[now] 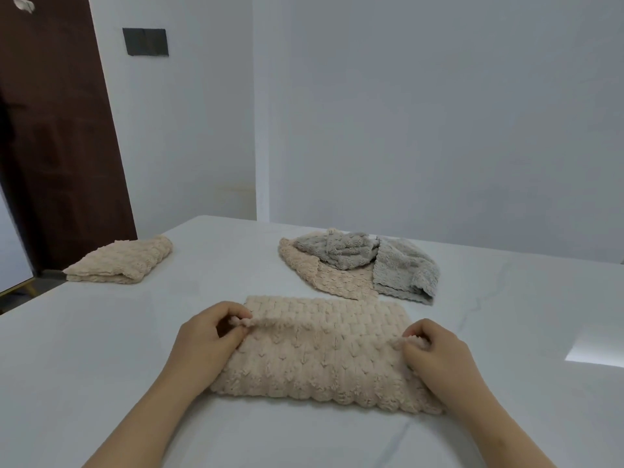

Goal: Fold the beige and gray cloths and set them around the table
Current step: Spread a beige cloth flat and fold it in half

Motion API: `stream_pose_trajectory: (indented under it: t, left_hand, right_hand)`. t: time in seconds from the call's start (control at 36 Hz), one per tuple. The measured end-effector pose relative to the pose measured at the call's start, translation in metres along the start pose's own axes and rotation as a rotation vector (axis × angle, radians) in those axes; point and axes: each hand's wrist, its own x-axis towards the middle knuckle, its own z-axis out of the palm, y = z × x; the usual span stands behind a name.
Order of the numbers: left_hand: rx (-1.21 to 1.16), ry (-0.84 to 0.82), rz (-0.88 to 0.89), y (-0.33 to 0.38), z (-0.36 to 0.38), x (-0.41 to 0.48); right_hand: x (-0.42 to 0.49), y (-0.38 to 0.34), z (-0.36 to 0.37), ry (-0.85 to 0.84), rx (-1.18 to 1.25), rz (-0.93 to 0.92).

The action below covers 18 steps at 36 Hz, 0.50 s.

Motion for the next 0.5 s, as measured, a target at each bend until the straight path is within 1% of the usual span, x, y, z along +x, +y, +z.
stream_pose_trajectory:
  t: [0.06,0.11,0.17,0.25,0.36,0.42,0.5]
  left_hand:
    - [0.089,-0.057,0.023,-0.002,0.005,-0.001]
    - [0.192,-0.141,0.044,-0.002,0.009,-0.002]
    - [0.254,-0.178,0.046,-0.001,0.009,-0.001]
    - [0.291,-0.211,-0.007,0.0,0.006,-0.001]
    - [0.235,-0.247,-0.11,0.001,0.0,-0.002]
    - [0.163,-0.206,-0.142,0.002,-0.002,-0.001]
    - [-0.006,-0.102,-0.177,0.005,-0.005,-0.001]
  right_hand:
    - [0.0,0.0,0.0,0.057,-0.029,-0.067]
    - [0.0,0.001,0.0,0.049,-0.05,-0.104]
    - [0.0,0.003,0.0,-0.027,-0.079,-0.09]
    - [0.001,0.005,-0.004,-0.141,-0.116,-0.072]
    - [0.002,0.003,-0.01,-0.244,-0.137,-0.093]
    - [0.002,0.003,-0.011,-0.236,-0.11,-0.082]
    - [0.005,0.005,-0.015,-0.195,0.019,-0.027]
